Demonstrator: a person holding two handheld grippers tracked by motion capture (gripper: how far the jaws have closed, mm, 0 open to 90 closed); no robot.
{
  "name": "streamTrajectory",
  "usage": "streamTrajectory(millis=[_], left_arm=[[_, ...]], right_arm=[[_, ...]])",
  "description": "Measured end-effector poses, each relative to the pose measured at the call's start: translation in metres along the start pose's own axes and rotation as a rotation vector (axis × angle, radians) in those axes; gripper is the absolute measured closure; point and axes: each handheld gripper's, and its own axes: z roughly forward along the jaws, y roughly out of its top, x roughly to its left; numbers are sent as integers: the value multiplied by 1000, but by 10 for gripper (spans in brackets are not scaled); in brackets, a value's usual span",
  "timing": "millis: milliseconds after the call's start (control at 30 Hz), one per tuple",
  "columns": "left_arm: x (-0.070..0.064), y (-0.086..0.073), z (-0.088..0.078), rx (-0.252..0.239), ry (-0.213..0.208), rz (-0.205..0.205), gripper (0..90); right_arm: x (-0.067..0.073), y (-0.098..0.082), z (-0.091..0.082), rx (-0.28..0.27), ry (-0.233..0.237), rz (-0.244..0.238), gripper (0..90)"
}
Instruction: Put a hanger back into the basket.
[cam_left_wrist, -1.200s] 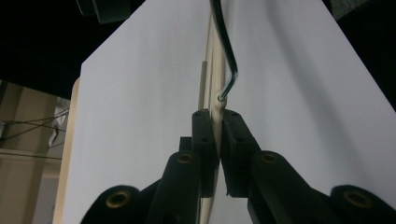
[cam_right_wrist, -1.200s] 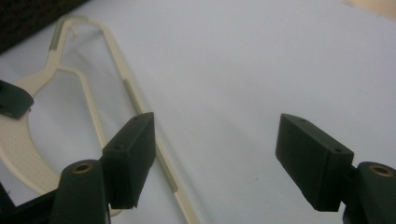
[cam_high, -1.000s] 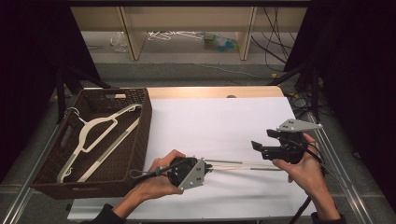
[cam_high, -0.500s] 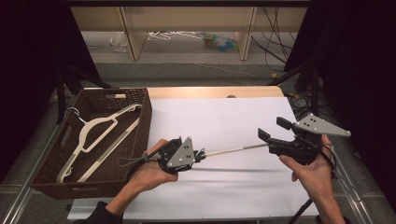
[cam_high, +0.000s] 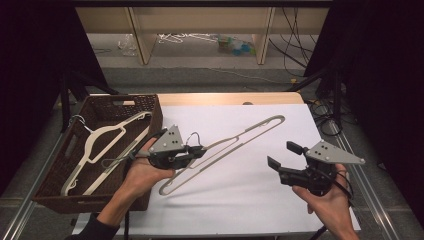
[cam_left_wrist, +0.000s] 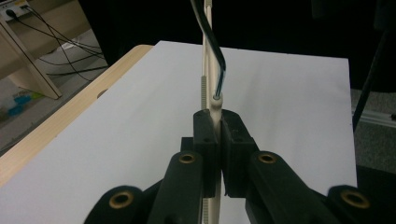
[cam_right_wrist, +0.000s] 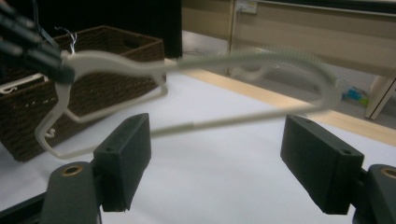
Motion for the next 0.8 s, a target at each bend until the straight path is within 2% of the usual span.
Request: streamTrajectory(millis=[33, 67, 100, 167, 200, 233, 300, 333, 400, 467, 500, 567, 600, 633, 667, 767, 800], left_arm=[[4, 0, -3, -19, -3, -40, 857], [6, 0, -5, -30, -10, -59, 857], [6, 0, -5, -30, -10, -59, 857], [10, 0, -10, -56, -30, -108, 857], [14, 1, -15, -80, -43, -149, 857], [15, 2, -19, -88, -48, -163, 857], [16, 4, -22, -91, -47, -169, 857], [18, 8, -31, -108, -47, -186, 856], [18, 11, -36, -114, -49, -194, 856], [22, 17, -48, -144, -65, -225, 856], [23, 19, -53, -148, -65, -227, 856], [24, 20, -56, -153, -61, -235, 856], [27, 24, -67, -157, -50, -237, 856], [27, 24, -67, -157, -50, -237, 856], [29, 27, -77, -176, -45, -254, 856], [32, 29, -87, -191, -40, -263, 856], [35, 31, -96, -192, -24, -268, 856]], right_arm=[[1, -4, 0, 18, 4, 1, 256], [2, -7, 2, 23, 10, -3, 256], [2, -11, 3, 33, 11, 1, 255], [2, -16, 3, 39, 24, 4, 255], [2, -18, 3, 32, 29, 8, 255], [2, -20, 2, 47, 31, 6, 255], [3, -22, 1, 53, 25, 14, 255], [1, -26, 0, 49, 23, 10, 255], [1, -31, 0, 25, 16, 18, 245], [0, -35, -1, 13, 11, 17, 234], [0, -37, -1, 3, 5, 16, 234], [0, -38, -1, 11, -7, 17, 234], [1, -41, -2, 22, 4, 41, 234], [1, -42, -3, 26, 5, 36, 234], [1, -44, -2, 27, 6, 37, 234], [3, -47, -1, 32, 15, 37, 234], [3, -48, -1, 27, 10, 33, 234]])
